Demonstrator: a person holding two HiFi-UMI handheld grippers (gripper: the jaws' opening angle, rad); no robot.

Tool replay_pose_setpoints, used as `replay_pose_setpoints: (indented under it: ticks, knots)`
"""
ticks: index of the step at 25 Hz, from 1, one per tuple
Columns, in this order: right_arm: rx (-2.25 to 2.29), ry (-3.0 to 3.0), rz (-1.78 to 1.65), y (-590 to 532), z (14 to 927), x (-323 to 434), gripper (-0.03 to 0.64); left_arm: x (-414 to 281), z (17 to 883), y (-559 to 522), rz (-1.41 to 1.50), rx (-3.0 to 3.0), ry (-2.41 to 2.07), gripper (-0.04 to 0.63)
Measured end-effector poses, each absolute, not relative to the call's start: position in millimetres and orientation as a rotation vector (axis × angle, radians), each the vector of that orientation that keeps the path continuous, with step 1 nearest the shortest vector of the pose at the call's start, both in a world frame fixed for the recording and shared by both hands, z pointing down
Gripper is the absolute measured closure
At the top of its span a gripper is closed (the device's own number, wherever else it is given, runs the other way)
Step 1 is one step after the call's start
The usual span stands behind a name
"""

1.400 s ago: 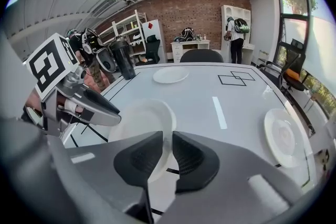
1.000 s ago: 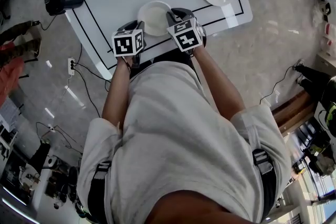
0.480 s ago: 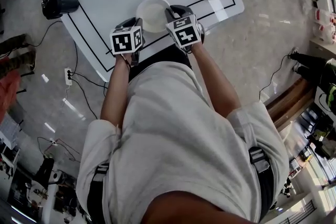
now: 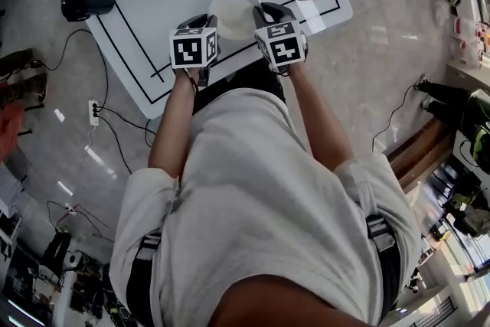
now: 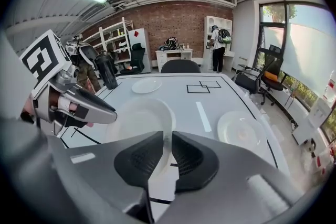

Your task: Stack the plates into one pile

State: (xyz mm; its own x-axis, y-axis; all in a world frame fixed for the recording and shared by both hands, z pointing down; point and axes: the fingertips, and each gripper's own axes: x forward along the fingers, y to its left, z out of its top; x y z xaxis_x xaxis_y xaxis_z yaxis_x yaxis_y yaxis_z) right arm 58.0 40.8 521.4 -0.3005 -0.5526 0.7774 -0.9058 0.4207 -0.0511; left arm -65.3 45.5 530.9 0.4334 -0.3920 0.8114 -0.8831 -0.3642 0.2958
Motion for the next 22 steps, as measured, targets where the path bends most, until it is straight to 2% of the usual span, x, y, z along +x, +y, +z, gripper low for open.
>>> replay_pose_setpoints:
  ticks: [22]
  knots:
    - [1.066,-2.091,0.677,-18.5,544.2,170.8,0.571,48.6,543.3,-18.1,0.924,1.845,-1.190,0.540]
